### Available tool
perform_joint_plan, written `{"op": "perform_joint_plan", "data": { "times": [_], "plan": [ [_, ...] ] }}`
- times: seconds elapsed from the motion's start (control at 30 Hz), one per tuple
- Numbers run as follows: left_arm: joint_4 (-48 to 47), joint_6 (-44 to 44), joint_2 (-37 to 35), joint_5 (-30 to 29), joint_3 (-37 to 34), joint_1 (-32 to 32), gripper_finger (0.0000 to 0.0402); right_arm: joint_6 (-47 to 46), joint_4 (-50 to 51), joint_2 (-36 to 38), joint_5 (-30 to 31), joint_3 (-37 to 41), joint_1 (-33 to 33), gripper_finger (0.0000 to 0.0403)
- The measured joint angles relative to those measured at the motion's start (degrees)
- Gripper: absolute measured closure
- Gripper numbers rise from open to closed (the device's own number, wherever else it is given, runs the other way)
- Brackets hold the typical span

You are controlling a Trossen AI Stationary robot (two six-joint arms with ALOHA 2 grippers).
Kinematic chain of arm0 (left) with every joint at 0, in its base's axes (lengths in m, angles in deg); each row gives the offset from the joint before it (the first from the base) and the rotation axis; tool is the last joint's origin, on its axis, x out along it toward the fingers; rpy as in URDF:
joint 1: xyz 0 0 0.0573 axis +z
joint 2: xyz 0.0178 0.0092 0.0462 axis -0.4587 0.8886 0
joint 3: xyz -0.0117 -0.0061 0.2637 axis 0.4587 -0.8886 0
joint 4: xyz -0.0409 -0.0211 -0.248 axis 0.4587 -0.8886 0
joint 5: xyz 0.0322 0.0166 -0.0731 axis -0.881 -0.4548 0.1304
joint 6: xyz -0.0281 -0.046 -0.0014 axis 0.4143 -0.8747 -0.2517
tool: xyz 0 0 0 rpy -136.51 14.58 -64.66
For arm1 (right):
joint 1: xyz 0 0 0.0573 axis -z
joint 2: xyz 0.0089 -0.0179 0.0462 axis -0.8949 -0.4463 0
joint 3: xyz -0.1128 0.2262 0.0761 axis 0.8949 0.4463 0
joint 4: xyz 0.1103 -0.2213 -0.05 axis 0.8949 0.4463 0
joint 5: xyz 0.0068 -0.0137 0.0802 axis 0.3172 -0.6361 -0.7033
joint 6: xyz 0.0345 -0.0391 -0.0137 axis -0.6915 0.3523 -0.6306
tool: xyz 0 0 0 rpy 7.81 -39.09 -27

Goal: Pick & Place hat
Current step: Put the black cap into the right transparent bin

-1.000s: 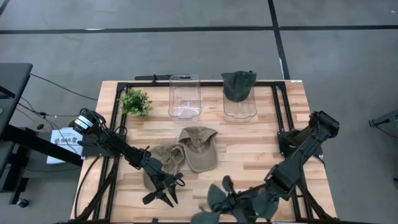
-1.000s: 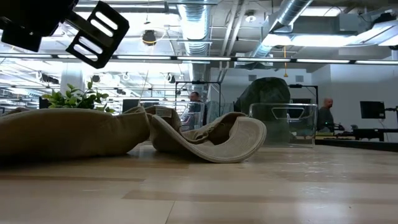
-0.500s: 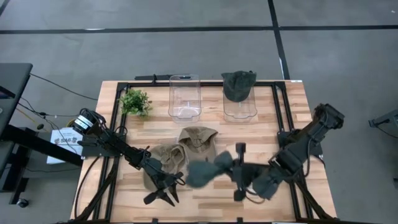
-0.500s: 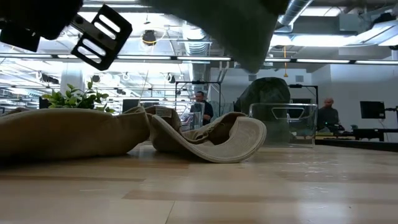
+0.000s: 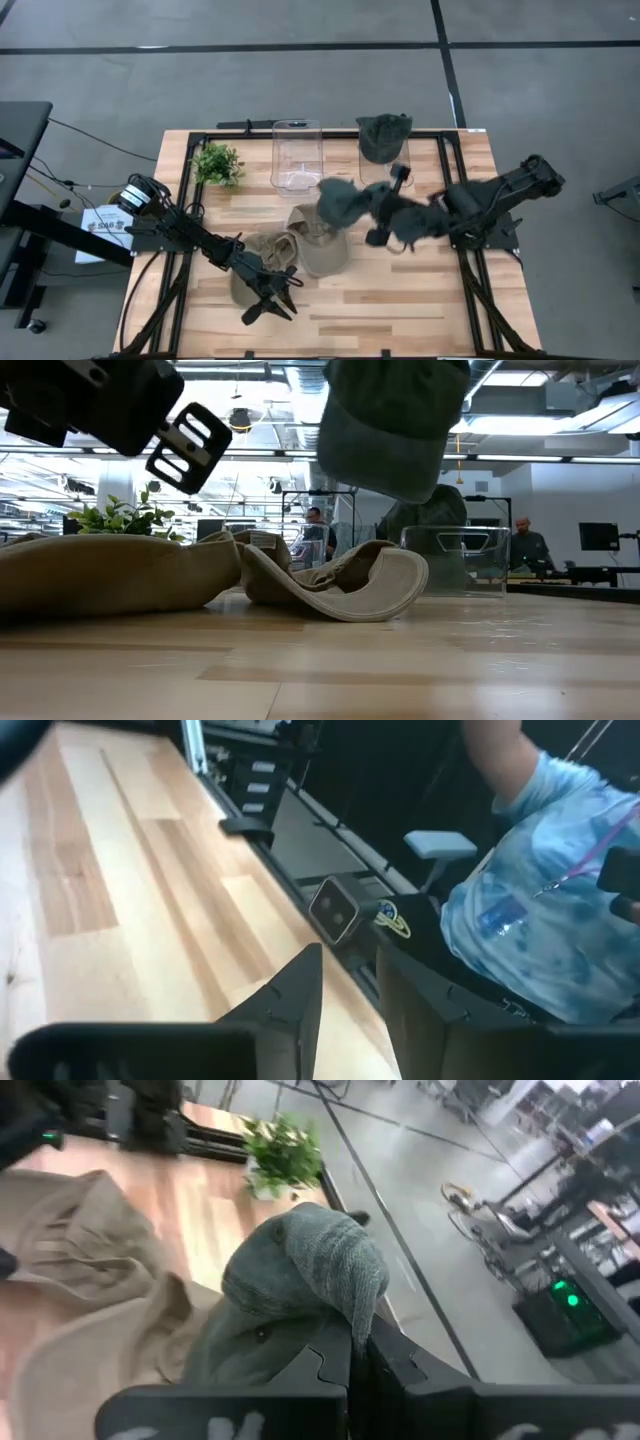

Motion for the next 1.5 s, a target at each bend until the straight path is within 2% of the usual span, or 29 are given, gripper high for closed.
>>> {"op": "perform_joint_plan", "data": {
  "times": [0.2,0.33,0.63,0.77,0.97,1.2,1.33,1.5],
  "plan": [
    [-4.2,-0.7,0.0,-0.1,0.0,1.2,0.0307,4.2,4.9,7.0,-0.4,0.0,5.4,0.0403],
    [-8.3,-2.8,0.0,-3.1,0.0,1.9,0.0307,10.4,7.6,10.8,-1.4,0.0,9.8,0.0403],
    [-9.3,-2.6,-2.0,-5.3,0.0,6.7,0.0307,13.1,14.6,15.2,-11.0,0.0,24.7,0.0403],
    [-9.2,-1.2,-6.7,-5.1,0.0,8.4,0.0307,13.1,16.9,14.3,-11.1,0.0,28.0,0.0403],
    [-10.1,3.3,-17.3,-5.2,0.0,9.4,0.0307,14.6,16.8,11.9,-11.0,0.0,30.0,0.0403],
    [-10.8,7.0,-26.7,-5.0,-3.0,8.5,0.0307,20.9,16.4,8.7,-11.5,0.0,33.1,0.0403],
    [-10.9,8.5,-31.0,-5.1,-5.7,9.2,0.0307,25.9,15.2,7.5,-16.3,0.0,36.5,0.0403],
    [-10.8,8.6,-34.5,-5.1,-7.5,11.4,0.0307,31.9,11.1,6.9,-27.2,0.0,42.3,0.0403]
  ]
}}
